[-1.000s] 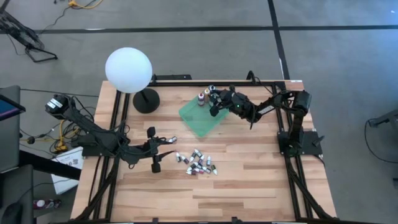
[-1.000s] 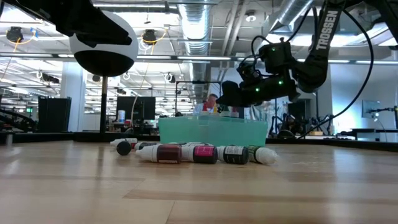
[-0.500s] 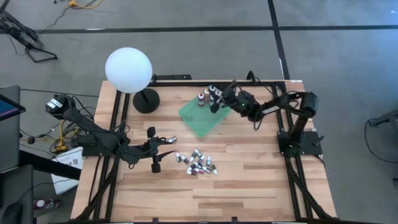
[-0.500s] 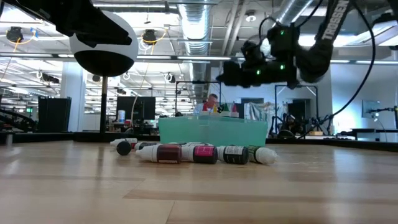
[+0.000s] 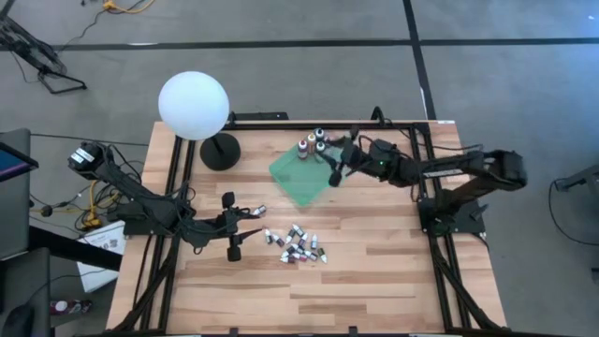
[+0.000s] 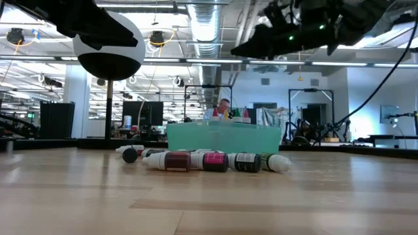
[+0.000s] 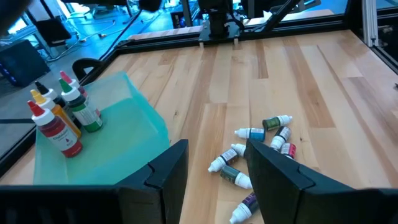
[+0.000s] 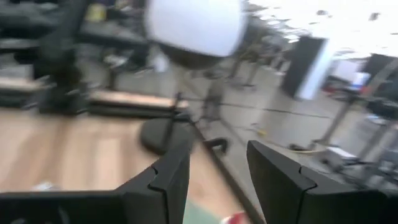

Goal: Pick & Place food coloring
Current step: Put the top red food coloring bottle into the green bin

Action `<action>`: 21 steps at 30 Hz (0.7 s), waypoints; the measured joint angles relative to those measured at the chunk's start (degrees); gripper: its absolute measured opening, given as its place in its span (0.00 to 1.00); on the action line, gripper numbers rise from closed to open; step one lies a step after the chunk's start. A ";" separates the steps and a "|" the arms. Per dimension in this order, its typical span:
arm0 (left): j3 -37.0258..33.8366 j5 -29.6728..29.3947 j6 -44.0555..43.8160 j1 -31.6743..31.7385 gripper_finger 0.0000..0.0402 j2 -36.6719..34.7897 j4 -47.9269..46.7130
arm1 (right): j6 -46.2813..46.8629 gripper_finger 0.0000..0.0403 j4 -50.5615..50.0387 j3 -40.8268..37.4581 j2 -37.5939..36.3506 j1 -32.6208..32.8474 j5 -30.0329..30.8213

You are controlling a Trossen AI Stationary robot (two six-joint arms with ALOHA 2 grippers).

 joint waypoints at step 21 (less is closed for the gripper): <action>0.00 1.79 -1.00 0.02 0.39 0.00 -2.71 | 7.41 0.38 -23.14 0.00 -2.96 16.76 -7.76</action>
